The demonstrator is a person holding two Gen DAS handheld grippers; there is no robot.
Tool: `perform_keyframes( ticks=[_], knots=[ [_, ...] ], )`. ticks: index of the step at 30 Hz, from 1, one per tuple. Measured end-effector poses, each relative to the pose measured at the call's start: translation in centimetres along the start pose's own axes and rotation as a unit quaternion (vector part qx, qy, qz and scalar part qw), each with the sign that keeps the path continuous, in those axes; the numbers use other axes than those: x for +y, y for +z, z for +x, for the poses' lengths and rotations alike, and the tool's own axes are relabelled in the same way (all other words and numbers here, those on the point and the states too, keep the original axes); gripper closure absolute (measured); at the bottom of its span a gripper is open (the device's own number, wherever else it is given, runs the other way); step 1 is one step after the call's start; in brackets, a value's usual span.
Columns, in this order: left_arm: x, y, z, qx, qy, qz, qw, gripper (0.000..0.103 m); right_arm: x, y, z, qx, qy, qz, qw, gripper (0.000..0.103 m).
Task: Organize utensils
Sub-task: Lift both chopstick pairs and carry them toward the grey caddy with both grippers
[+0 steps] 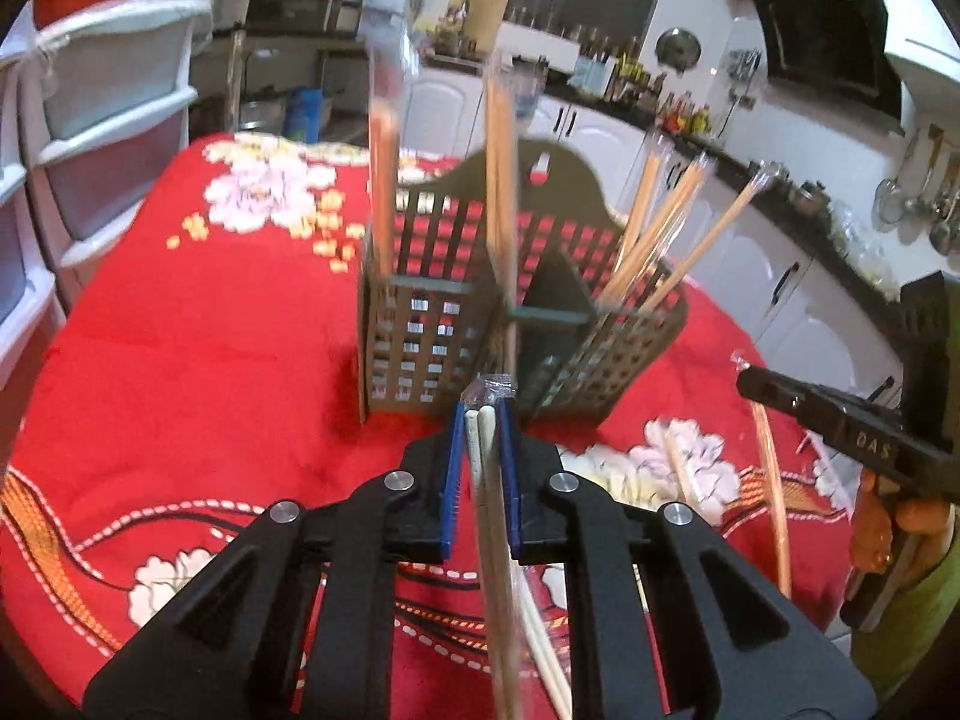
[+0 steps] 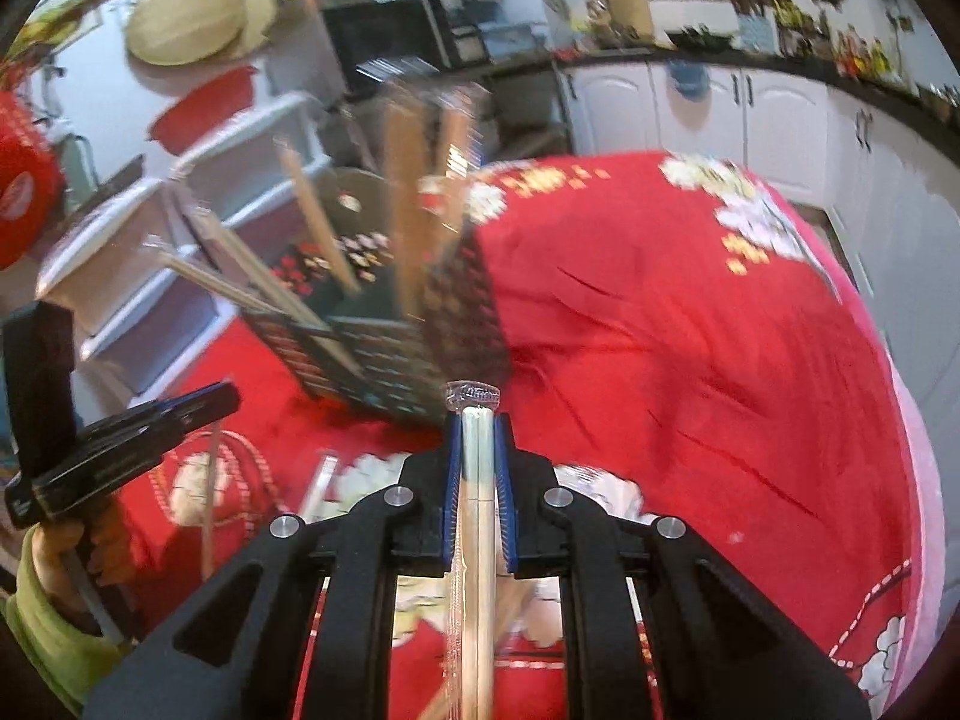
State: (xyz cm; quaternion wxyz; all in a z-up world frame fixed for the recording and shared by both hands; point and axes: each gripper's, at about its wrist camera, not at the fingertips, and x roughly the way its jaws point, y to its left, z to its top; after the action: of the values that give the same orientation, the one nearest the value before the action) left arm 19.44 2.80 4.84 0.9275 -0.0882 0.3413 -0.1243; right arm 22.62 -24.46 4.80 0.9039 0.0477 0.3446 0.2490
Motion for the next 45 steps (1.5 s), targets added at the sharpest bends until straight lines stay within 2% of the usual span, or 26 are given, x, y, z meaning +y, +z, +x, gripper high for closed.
perform_keyframes(
  ticks=[8,10,16,30,45],
  knots=[
    [-0.1,2.0,-2.8,-0.041,-0.005,0.005,0.9991,0.099,4.3,1.6,-3.1,-0.050,0.034,-0.034,0.998,0.092],
    [-0.2,2.4,-3.4,-0.051,-0.005,0.005,0.9987,0.102,5.1,2.0,-3.6,-0.063,0.039,-0.041,0.996,0.092],
    [-0.4,3.6,-4.9,-0.074,-0.008,0.006,0.9972,0.102,7.2,2.9,-4.7,-0.095,0.043,-0.065,0.992,0.092],
    [-1.2,7.2,-7.8,-0.132,-0.017,0.017,0.9910,0.102,9.2,5.0,-5.0,-0.150,0.049,-0.086,0.984,0.092],
    [-2.0,12.3,-8.8,-0.203,0.015,0.024,0.9788,0.102,10.5,8.8,-3.6,-0.212,0.047,-0.097,0.971,0.092]
  ],
)
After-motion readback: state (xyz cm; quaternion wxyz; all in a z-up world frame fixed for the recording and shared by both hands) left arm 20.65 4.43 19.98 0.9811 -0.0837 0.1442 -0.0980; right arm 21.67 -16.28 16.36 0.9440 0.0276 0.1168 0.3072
